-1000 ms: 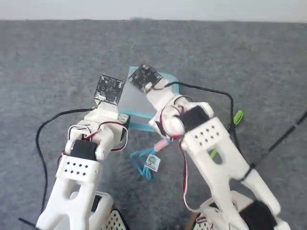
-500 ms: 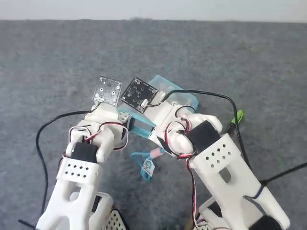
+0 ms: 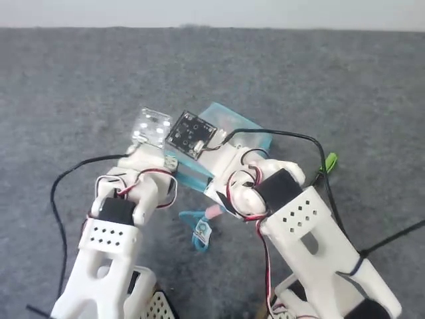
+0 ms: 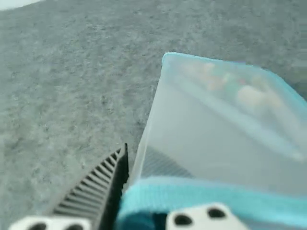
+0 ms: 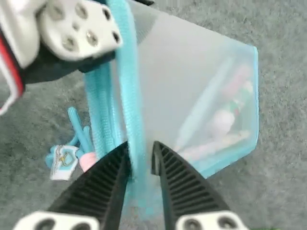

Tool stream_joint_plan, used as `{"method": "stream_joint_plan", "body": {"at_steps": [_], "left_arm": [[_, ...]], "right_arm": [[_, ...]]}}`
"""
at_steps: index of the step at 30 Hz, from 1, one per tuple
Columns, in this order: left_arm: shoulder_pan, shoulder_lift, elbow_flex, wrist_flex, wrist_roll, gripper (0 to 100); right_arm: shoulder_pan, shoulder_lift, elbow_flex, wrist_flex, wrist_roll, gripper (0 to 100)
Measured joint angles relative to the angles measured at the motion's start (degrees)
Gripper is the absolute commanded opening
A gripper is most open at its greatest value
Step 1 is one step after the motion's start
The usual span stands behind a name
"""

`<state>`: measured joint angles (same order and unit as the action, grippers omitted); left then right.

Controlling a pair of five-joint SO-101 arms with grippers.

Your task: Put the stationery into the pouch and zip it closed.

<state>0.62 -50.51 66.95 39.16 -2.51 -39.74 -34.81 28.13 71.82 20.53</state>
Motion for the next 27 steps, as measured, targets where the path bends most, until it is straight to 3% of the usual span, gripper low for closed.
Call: {"method": "stream_joint_plan", "body": {"at_steps": [2, 5, 11, 16, 21, 27], "left_arm": [[-3.60, 0.62, 0.09, -0.09, 0.62, 1], [-7.12, 0.62, 0.09, -0.18, 3.25, 1], [-7.82, 0.62, 0.35, -0.44, 9.23, 1], [-7.82, 0.62, 0.79, -0.79, 10.11, 1], [-7.82, 0.62, 0.79, -0.79, 10.11, 1], [-7.82, 0.62, 0.79, -0.79, 10.11, 1]], "right_arm": [[1.14, -0.79, 0.09, 0.62, -1.58, 20.3], [4.04, -1.32, 0.09, 0.62, -2.81, 20.5], [9.67, -1.32, 0.09, 2.20, -3.25, 20.2], [20.75, 4.13, 0.09, 8.62, -3.16, 20.2], [31.21, 14.15, 0.35, 12.13, 3.78, 20.2], [34.81, 14.42, 8.70, 12.92, 6.33, 19.9]]}}
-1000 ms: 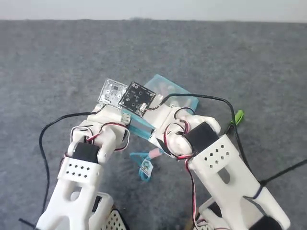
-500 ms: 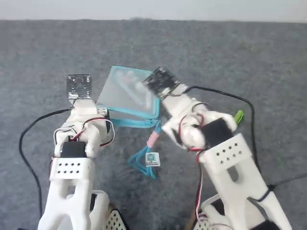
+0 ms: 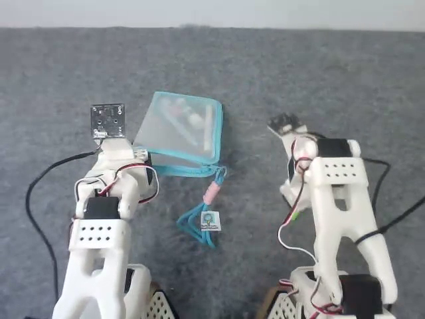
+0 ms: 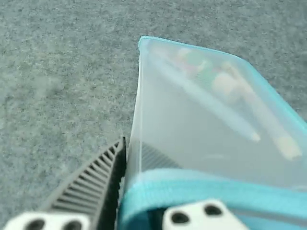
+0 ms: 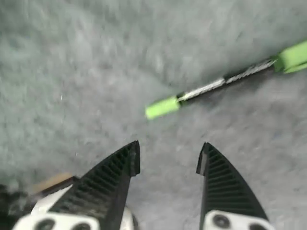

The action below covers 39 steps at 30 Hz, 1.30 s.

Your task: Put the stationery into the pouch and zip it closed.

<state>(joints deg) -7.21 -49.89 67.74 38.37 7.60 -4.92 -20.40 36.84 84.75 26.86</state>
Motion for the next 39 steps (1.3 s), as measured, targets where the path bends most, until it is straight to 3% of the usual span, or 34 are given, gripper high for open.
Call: {"method": "stream_joint_plan", "body": {"at_steps": [12, 19, 31, 36, 39], "left_arm": [[0.00, 0.00, 0.00, 0.00, 0.00, 1], [0.00, 0.00, 0.00, 0.00, 0.00, 1], [0.00, 0.00, 0.26, 0.00, 0.00, 1], [0.00, -0.09, 1.76, -1.23, 0.18, 1], [0.09, -0.09, 4.66, -5.54, 0.35, 1]], "right_arm": [[0.26, 0.00, 6.07, -8.88, -17.41, 20.2], [0.26, 1.05, 5.98, -13.54, -20.66, 20.2], [0.35, 20.66, 2.90, -20.66, -26.90, 19.5], [1.14, 21.10, 2.37, -20.66, -27.08, 0.6], [1.58, 21.10, 1.93, -20.66, -26.90, 1.5]]}}
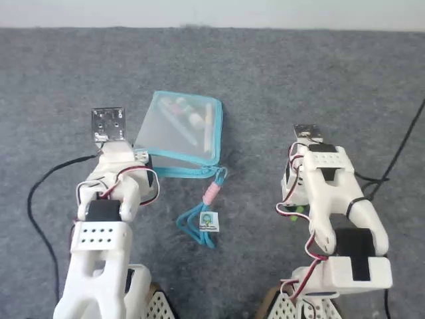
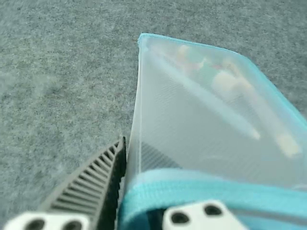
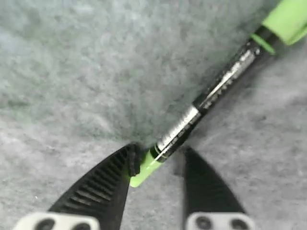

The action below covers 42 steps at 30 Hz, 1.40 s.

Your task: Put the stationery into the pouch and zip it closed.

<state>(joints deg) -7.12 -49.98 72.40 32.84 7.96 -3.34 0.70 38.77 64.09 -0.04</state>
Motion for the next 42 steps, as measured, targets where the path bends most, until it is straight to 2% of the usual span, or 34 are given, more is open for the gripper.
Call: {"method": "stream_joint_plan", "body": {"at_steps": [6, 12, 17, 22, 27, 36, 42], "left_arm": [[3.69, 0.00, 3.69, -5.45, 0.00, 1], [2.64, 0.00, 3.78, -6.15, 1.85, 1], [1.32, 0.00, 3.78, -6.33, 4.31, 1], [1.32, 0.09, 3.78, -8.09, 4.31, 1], [1.32, 0.09, 3.87, -8.26, 4.31, 1], [1.14, 0.09, 3.87, -8.26, 4.48, 1], [1.14, 0.09, 3.87, -8.26, 4.48, 1]], "right_arm": [[0.00, 0.18, 0.00, -0.09, 3.25, 0.6], [-0.09, -8.70, 0.09, 3.69, 8.44, 0.6], [-0.18, -23.21, -0.26, 11.60, 13.71, 0.6], [-1.32, -35.34, -9.41, 23.38, 19.16, 0.6], [-10.46, -40.09, -19.60, 35.69, 21.27, 0.6], [-31.38, -43.87, -21.71, 36.48, 20.22, 0.6], [-33.67, -40.26, -21.01, 36.48, 18.81, 0.6]]}}
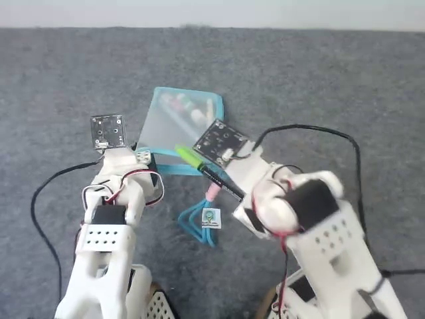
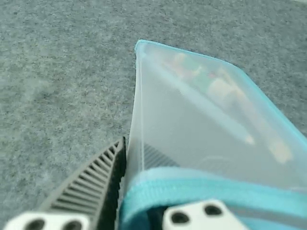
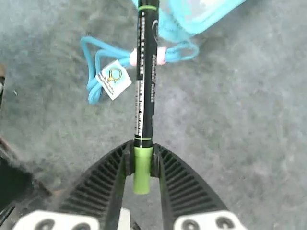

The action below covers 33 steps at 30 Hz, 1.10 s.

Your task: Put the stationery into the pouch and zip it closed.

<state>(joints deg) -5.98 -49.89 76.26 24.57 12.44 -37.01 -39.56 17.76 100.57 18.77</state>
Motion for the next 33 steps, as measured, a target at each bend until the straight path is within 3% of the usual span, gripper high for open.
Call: {"method": "stream_joint_plan", "body": {"at_steps": [12, 23, 33], "left_arm": [[0.00, 0.00, 0.00, 0.00, 0.00, 1], [0.00, 0.00, 0.00, 0.00, 0.00, 1], [0.00, 0.00, 0.00, 0.00, 0.00, 1]], "right_arm": [[-0.18, 11.25, 0.00, -0.88, 0.00, 0.6], [-0.35, -1.67, 3.60, 0.09, 1.67, 0.6], [-3.52, -1.67, 9.58, 0.00, 1.85, 0.6]]}}
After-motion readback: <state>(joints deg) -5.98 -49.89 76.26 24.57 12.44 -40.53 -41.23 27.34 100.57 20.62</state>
